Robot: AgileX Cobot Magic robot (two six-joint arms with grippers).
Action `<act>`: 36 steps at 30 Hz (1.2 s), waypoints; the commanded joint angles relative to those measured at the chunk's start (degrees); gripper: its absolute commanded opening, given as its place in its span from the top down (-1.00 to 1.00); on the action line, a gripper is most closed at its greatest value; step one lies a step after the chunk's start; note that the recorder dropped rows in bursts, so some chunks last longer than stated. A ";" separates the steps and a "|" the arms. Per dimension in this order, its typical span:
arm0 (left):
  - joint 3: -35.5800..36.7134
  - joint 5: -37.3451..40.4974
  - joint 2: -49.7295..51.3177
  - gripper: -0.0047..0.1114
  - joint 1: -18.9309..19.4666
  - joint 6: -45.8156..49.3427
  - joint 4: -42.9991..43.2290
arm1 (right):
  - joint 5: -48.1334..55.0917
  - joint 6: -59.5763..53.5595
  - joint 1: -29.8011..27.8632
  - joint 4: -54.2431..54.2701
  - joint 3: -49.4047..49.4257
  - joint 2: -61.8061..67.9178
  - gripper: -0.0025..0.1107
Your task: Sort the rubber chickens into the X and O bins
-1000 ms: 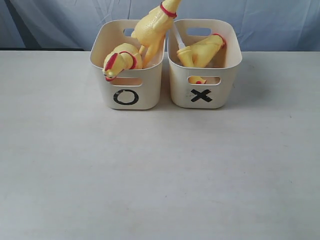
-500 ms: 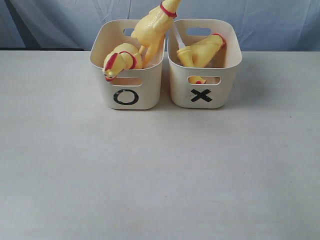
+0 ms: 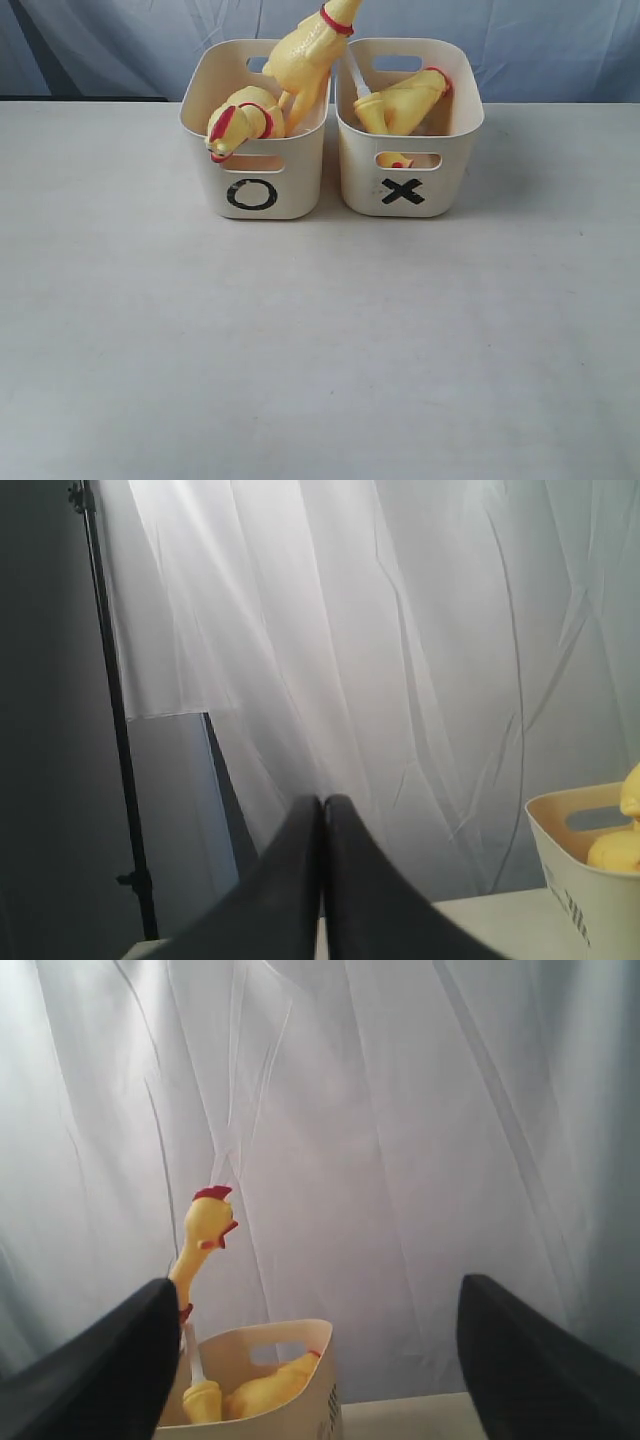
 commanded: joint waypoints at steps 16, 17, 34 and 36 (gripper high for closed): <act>0.40 25.09 -0.32 0.92 -0.02 -0.25 0.99 | 28.26 -0.09 -0.36 -0.24 0.48 -0.37 -0.32; 0.40 25.09 -0.32 0.92 -0.02 -0.25 0.99 | 28.26 -0.09 -0.36 -0.24 0.48 -0.37 -0.32; 0.40 24.86 -0.32 0.92 0.25 -0.25 0.99 | 28.16 -0.09 -0.36 -0.24 0.48 -0.37 -0.32; 0.40 24.75 -0.32 0.92 1.09 -0.25 0.99 | 28.16 -0.09 -0.36 -0.24 0.48 -0.37 -0.32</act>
